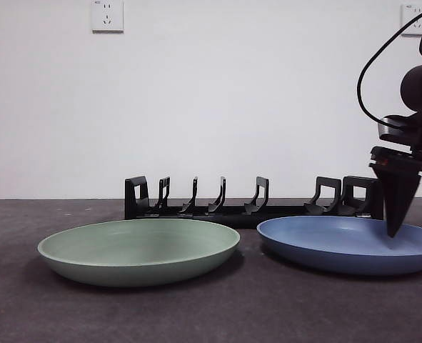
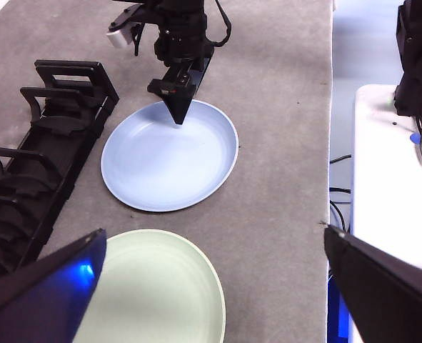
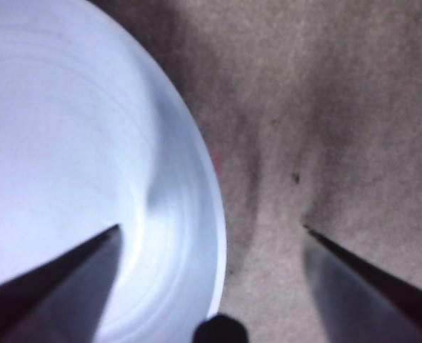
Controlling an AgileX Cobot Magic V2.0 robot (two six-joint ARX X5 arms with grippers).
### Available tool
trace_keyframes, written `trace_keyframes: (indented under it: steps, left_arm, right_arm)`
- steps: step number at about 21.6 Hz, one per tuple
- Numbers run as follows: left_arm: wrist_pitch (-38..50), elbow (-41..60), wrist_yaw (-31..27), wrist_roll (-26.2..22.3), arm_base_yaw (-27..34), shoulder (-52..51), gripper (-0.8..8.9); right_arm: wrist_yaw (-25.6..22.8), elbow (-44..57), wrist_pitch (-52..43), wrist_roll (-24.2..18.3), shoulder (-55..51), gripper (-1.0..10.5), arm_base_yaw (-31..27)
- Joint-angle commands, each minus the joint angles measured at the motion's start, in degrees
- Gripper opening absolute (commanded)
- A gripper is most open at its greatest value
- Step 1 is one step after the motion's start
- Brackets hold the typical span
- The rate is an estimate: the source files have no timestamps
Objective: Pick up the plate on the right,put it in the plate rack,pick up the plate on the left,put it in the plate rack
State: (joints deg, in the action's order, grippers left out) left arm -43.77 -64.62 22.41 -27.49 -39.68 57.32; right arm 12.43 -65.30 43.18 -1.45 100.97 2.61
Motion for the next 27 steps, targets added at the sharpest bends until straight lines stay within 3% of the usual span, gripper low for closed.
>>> trace_keyframes:
  steps: [1,8,10,14,19,27]
  left_arm:
    - [0.7,0.0,0.0,-0.9,-0.2,0.2,6.91]
    - [0.8,0.0,0.0,-0.9,-0.2,0.3,6.91]
    - [0.7,0.0,0.0,-0.8,-0.2,0.5,6.91]
    - [0.5,0.0,0.0,-1.0,-1.1,0.7,6.91]
    - [0.1,0.0,-0.7,-5.0,-4.0,1.2,6.91]
    - [0.6,0.0,-17.6,-15.1,-11.9,4.7,6.9]
  right_arm:
    - [0.2,-0.1,-0.2,0.3,0.3,1.2,0.0]
    - [0.2,-0.1,0.2,0.4,0.4,0.5,0.0]
    - [0.2,-0.1,0.1,0.3,0.4,-0.2,0.0]
    - [1.3,-0.1,0.5,0.4,0.0,-0.2,0.0]
    - [4.0,-2.5,5.4,-0.3,-5.8,-0.2,-0.1]
    - [13.3,-16.6,21.8,-1.4,-15.4,-0.2,0.1]
